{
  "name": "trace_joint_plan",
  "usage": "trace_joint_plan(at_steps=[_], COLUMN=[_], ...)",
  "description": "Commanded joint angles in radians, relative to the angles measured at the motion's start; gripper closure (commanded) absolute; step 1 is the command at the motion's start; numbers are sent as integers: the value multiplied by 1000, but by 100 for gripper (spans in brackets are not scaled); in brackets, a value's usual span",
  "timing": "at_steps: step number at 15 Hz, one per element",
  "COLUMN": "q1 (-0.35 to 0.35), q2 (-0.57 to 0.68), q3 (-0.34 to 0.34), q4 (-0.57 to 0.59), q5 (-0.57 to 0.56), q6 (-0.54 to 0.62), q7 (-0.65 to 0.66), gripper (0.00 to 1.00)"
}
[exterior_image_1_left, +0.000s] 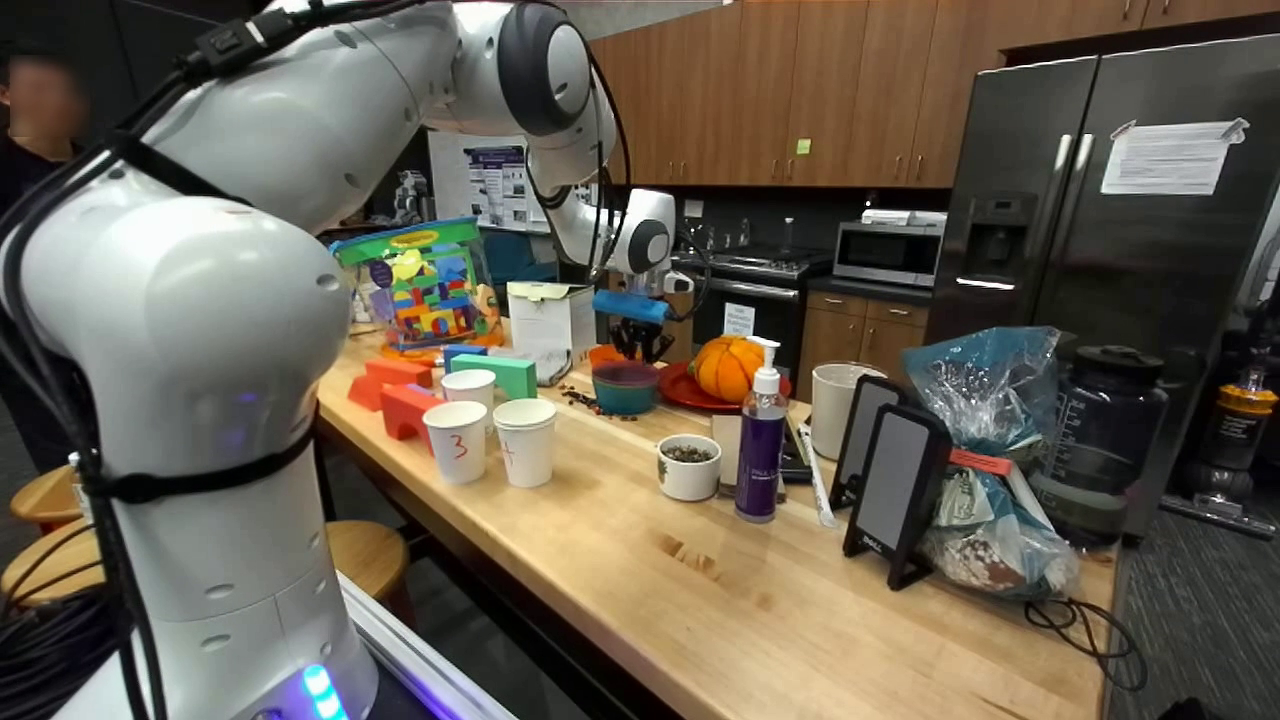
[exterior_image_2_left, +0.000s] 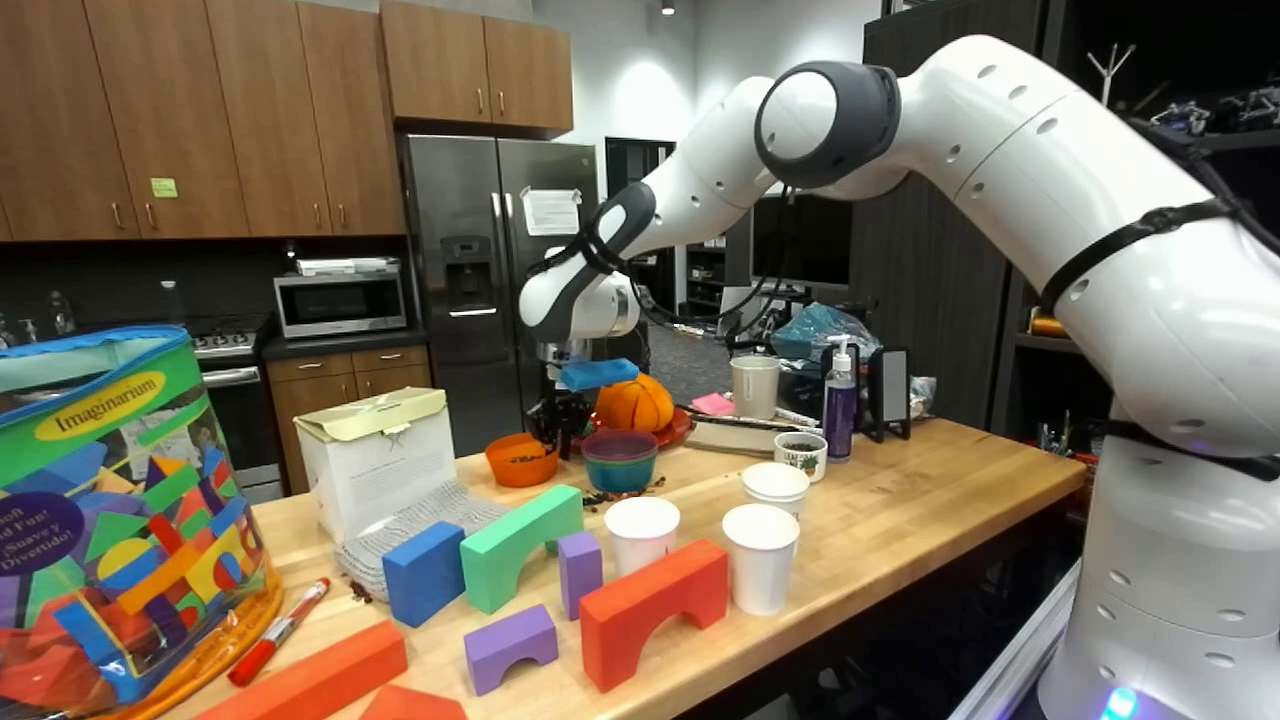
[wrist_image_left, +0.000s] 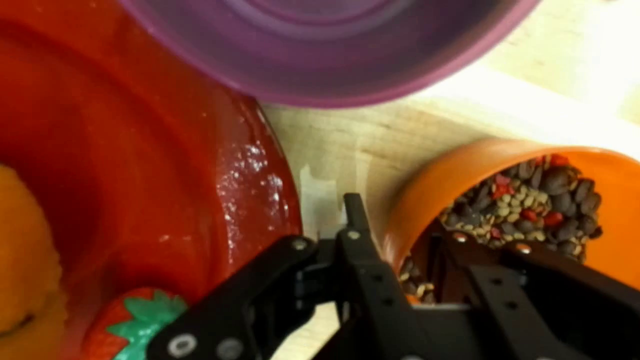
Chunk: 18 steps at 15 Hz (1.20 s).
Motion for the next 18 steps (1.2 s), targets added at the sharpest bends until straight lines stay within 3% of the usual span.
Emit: trace_joint_plan(at_steps=[1, 4, 5, 6, 8, 9, 14, 18], q1=[-9, -5, -5, -4, -1, 2, 10, 5], q2=[-53, -71, -77, -81, -91, -96, -119, -131], q3=[0, -2, -1, -1, -2, -3, -4, 0], q4=[-104, -137, -148, -157, -172, -177, -197, -202], q5=[4, 1, 1, 0, -3, -5, -12, -8], q6=[47, 71, 79, 84, 97, 102, 109, 107], q7=[-23, -20, -21, -22, -20, -18, -17, -24], gripper=[42, 21, 20, 55, 53, 58, 99, 99])
